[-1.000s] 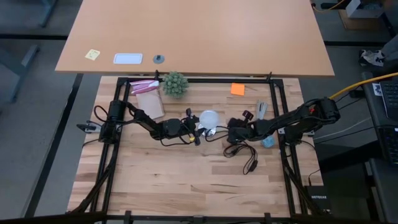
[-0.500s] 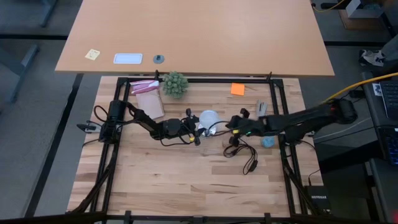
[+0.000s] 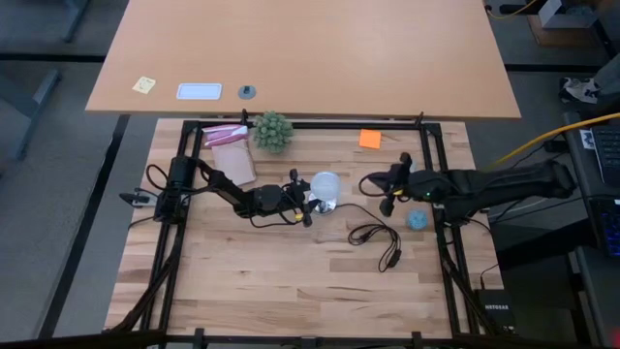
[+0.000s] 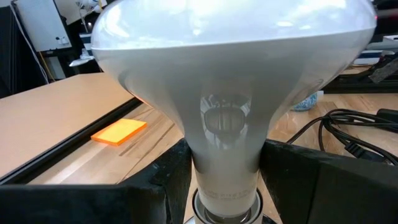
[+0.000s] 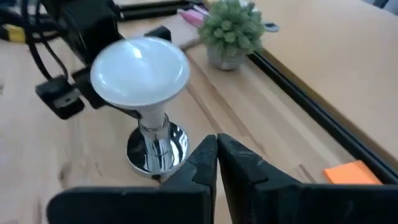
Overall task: Screw lightbulb
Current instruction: Insert the lightbulb into the lamp
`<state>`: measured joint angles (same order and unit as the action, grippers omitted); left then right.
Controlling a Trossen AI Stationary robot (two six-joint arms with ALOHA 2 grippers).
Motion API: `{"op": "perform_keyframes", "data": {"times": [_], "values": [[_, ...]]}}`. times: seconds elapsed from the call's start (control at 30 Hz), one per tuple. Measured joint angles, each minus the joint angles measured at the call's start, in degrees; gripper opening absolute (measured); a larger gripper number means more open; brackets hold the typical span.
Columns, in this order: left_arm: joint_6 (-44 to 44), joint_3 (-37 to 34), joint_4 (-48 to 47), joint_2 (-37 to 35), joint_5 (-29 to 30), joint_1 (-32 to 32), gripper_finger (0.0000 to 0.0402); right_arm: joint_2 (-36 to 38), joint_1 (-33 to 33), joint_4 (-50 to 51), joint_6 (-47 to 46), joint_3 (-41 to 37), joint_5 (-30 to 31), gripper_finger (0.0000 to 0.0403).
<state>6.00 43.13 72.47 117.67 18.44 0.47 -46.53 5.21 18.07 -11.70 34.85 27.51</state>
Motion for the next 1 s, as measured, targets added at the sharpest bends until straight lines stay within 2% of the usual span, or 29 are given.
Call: {"op": "perform_keyframes", "data": {"times": [0.1, 0.3, 0.63, 0.83, 1.0], "values": [[0.00, 0.00, 0.02, 0.00, 0.00, -0.01, 0.0159, -2.96, 0.01, 0.13, -0.11, 0.00, -0.49, 0.0023], [0.00, 0.00, 0.05, 0.00, 0.00, 0.00, 0.0159, -12.45, 0.02, -0.95, -3.79, 0.00, -5.47, 0.0023], [0.00, 0.00, 0.11, 0.00, 0.00, 0.02, 0.0159, -31.39, 0.02, -14.54, -7.80, 0.00, -16.62, 0.0024], [0.00, 0.00, 0.13, 0.00, 0.01, 0.03, 0.0159, -38.42, 0.01, -15.92, -11.25, 0.00, -17.61, 0.0024], [0.00, 0.00, 0.14, 0.00, 0.02, 0.04, 0.0159, -39.40, 0.00, -19.88, -12.37, -2.02, -16.77, 0.0023]]}}
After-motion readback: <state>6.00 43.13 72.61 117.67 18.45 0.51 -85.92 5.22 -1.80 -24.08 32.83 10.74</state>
